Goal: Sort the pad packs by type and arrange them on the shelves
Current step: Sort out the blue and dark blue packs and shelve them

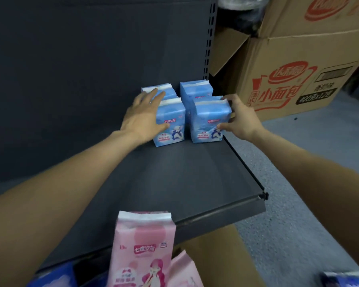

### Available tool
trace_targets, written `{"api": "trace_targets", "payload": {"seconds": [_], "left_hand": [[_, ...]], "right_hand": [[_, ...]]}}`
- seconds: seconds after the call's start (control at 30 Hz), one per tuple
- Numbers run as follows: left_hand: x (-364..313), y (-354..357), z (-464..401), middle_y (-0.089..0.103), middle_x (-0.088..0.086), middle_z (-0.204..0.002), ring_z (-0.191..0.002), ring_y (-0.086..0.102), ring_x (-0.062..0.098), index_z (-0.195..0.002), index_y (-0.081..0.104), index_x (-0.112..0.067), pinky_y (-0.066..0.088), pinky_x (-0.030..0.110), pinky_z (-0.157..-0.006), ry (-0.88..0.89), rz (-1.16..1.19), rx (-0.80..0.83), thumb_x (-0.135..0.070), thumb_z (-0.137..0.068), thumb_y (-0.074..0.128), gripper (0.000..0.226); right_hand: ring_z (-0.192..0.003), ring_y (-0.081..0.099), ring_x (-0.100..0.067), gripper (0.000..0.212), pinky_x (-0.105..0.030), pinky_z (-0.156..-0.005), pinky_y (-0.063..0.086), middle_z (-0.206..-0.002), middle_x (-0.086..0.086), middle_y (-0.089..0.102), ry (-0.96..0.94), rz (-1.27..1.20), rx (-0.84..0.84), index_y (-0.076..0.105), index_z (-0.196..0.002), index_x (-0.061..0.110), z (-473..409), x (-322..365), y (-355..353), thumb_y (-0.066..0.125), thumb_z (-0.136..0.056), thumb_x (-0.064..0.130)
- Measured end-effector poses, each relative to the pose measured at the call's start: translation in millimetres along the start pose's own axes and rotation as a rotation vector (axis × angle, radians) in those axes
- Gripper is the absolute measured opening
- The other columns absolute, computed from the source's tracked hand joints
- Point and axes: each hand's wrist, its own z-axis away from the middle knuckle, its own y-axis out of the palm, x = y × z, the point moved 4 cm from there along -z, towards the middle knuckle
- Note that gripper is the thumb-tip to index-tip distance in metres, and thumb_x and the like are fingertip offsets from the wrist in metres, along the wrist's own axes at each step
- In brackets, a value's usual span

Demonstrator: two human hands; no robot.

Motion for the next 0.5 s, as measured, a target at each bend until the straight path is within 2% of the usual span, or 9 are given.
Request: {"api": "trace_targets", "payload": {"seconds": [0.07, 0.13, 0.23, 0.33, 0.4, 0.5], "left_hand": [[6, 6, -9, 0.008, -0.003, -0.16, -0.147, 0.002, 0.018, -0.152, 0.017, -0.021, 0.012, 0.033, -0.118, 0.033, 0.041, 0.064, -0.029, -0.092, 0.061, 0.075], [10, 11, -15, 0.009, -0.002, -0.161, -0.147, 0.001, 0.017, -0.151, 0.018, -0.019, 0.009, 0.03, -0.118, 0.055, 0.084, 0.109, -0.021, -0.094, 0.056, 0.068], [12, 17, -18, 0.008, -0.003, -0.161, -0.148, -0.001, 0.015, -0.151, 0.017, -0.019, 0.009, 0.03, -0.118, 0.041, 0.129, 0.122, -0.016, -0.097, 0.051, 0.064], [12, 21, -17, 0.004, -0.005, -0.161, -0.148, -0.003, 0.014, -0.152, 0.014, -0.02, 0.011, 0.034, -0.119, 0.024, 0.101, 0.109, -0.013, -0.097, 0.048, 0.064], [10, 25, -14, -0.004, -0.005, -0.161, -0.147, -0.009, 0.015, -0.153, 0.007, -0.02, 0.009, 0.04, -0.12, 0.014, 0.038, 0.116, -0.004, -0.094, 0.049, 0.074], [6, 25, -11, -0.017, -0.003, -0.159, -0.145, -0.021, 0.02, -0.152, -0.005, -0.017, -0.001, 0.046, -0.119, -0.024, -0.09, 0.148, -0.005, -0.091, 0.051, 0.084]], "right_hand": [[-0.096, 0.064, -0.032, 0.07, -0.047, -0.084, 0.053, -0.118, -0.011, 0.06, 0.036, -0.005, -0.041, 0.038, -0.131, 0.022, -9, -2, 3, 0.076, -0.075, 0.006], [-0.1, 0.062, -0.03, 0.07, -0.038, -0.083, 0.052, -0.121, -0.011, 0.059, 0.048, 0.004, -0.046, 0.037, -0.136, 0.023, -17, 0, 8, 0.072, -0.079, 0.005], [-0.106, 0.059, -0.03, 0.073, -0.034, -0.079, 0.051, -0.128, -0.011, 0.054, 0.073, -0.017, -0.021, 0.03, -0.144, 0.027, -26, 6, 15, 0.065, -0.084, 0.004], [-0.116, 0.054, -0.032, 0.081, -0.038, -0.091, 0.047, -0.135, -0.013, 0.05, 0.139, -0.013, -0.017, 0.014, -0.151, 0.027, -31, 6, 17, 0.061, -0.088, 0.006], [-0.124, 0.048, -0.03, 0.086, -0.034, -0.097, 0.041, -0.139, -0.012, 0.046, 0.168, -0.033, -0.016, 0.008, -0.153, 0.021, -28, 5, 19, 0.063, -0.088, 0.007], [-0.136, 0.034, -0.027, 0.088, -0.029, -0.105, 0.028, -0.151, -0.012, 0.027, 0.214, -0.038, -0.025, 0.007, -0.153, 0.013, -14, 5, 20, 0.066, -0.088, 0.012]]}}
